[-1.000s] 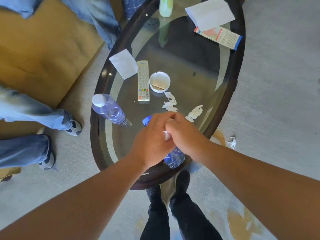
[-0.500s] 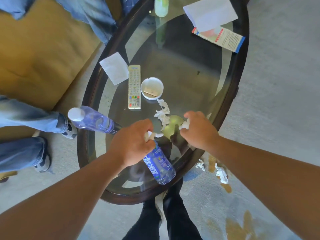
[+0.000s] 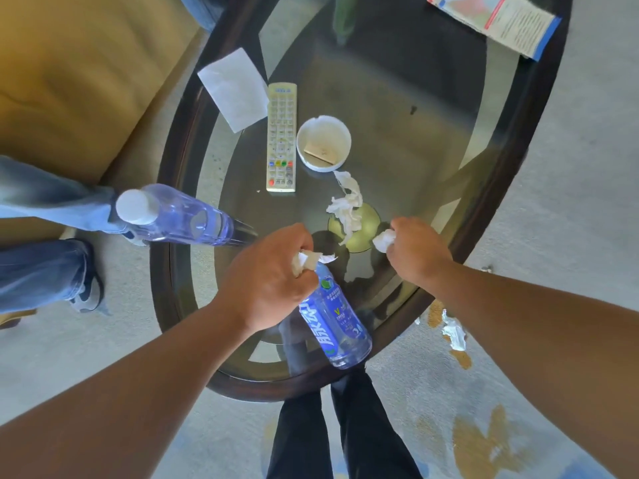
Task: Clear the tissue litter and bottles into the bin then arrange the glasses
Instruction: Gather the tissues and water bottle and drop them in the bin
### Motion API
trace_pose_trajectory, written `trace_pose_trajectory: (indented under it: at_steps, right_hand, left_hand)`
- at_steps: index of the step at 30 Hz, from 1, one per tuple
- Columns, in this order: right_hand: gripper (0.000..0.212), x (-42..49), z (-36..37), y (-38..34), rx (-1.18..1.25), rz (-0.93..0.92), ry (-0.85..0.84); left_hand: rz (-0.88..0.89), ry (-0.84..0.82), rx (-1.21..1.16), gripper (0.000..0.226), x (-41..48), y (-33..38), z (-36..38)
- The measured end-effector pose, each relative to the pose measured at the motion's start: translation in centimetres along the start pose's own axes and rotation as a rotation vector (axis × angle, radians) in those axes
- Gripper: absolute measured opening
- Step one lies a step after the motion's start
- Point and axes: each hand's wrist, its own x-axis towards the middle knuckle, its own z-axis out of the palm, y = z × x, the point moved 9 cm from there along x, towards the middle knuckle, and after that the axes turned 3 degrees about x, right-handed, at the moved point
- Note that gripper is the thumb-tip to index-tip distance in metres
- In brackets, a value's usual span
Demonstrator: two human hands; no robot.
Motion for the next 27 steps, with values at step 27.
trace_pose_trajectory:
  at_steps: [27]
  right_hand:
    - [0.010, -2.4, -5.0, -12.2, 0.282, -0.303, -0.002]
  left_hand:
    - [0.043, 0.192, -0.155, 0.037, 0.5, -0.6, -2.9]
